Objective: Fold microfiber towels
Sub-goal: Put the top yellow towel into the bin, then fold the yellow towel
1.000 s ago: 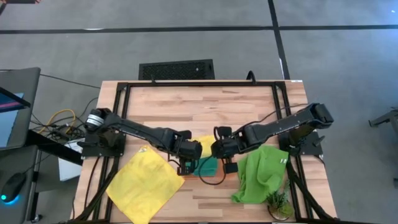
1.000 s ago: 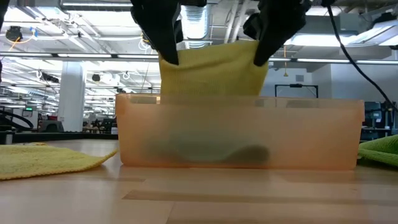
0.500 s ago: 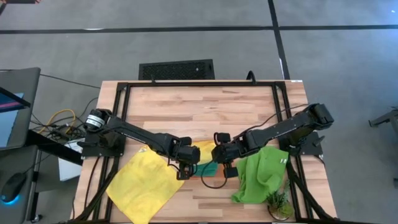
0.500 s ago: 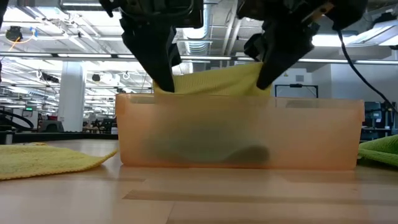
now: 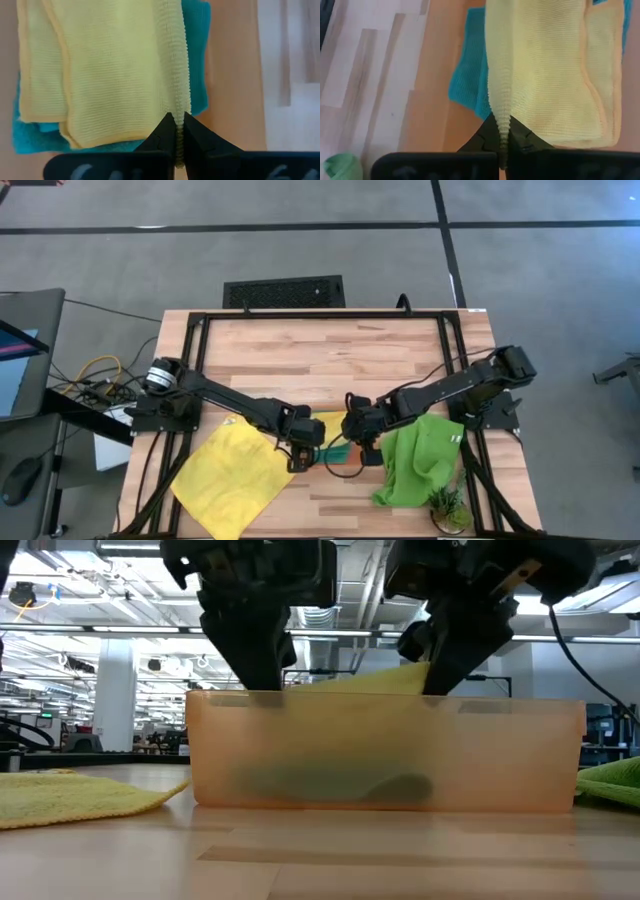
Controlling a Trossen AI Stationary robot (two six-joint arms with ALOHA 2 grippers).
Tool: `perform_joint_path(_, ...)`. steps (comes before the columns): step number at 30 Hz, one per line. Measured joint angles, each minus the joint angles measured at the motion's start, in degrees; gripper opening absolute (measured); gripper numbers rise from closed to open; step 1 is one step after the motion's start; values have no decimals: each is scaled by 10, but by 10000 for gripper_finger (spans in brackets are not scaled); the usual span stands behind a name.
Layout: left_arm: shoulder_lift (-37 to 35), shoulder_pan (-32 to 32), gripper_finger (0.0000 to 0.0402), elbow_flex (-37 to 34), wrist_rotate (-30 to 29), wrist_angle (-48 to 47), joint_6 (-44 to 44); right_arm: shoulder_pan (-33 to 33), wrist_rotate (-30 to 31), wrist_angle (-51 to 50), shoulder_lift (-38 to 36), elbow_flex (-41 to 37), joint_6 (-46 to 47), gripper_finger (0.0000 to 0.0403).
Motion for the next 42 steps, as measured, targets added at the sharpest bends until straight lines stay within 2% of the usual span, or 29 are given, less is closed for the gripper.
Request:
perform_joint_path(7,2,0,37,-1,-4,-11,-6,-2,-1,-2,0,2,-2,36)
perform_joint_path(13,2,0,83,-1,-13,-25,-7,-3,-1,-2,0,2,-6,65)
perform_joint_path(17,2,0,122,-1,-15,-35,-8,-3,7,-1,0,2,-6,101)
perform_joint_path(22,2,1,159,-1,6,-37,-32,-3,9,-2,0,2,8,169)
perform_joint_path(27,2,1,169,-1,56,-42,-42,-3,-8,-20,0,6,50,224)
perform_joint_path(30,-2,1,169,0,56,-42,-42,-3,-23,-49,0,30,59,239)
perform_joint_path(37,-42,1,170,0,13,-53,-48,-2,-21,-107,-1,96,24,244)
perform_joint_path(42,-97,-10,170,0,-45,-96,-107,-3,-14,-137,-1,143,7,244)
